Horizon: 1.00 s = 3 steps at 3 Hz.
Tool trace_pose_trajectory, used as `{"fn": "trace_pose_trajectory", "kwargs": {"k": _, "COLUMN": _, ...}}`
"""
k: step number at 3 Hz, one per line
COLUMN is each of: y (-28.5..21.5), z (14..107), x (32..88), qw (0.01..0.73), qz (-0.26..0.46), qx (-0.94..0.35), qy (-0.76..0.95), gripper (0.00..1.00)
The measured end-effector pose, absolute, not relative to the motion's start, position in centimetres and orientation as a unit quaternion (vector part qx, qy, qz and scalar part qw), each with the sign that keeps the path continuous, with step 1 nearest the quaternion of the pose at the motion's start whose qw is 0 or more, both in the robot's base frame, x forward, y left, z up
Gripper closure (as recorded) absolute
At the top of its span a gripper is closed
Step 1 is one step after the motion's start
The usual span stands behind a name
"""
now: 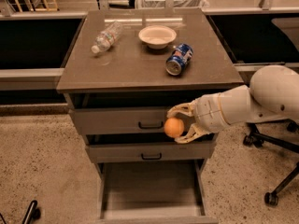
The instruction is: Pick orange from bottom drawer and place on counter
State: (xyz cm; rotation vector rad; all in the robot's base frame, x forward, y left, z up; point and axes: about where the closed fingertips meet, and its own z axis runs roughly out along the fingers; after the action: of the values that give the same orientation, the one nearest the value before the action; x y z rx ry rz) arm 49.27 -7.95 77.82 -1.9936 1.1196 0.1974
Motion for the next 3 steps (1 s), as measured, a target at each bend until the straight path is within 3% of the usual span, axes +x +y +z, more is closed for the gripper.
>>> {"fn": "trace_pose_trajectory", "kwargs": {"k": 1, "y": -8.0, "z": 77.8, "x": 49.2, "qw": 0.411, "qz": 0.078, "qx": -0.792, "qy": 0.445, "gripper": 1.0}}
{"fn": "trace_pose_trajectory", "kwargs": {"k": 3, "y": -15.0, "z": 81.6, "x": 55.9, "qw": 0.458, "qz": 0.11, "qx": -0.701, "qy": 0.536, "gripper": 1.0}}
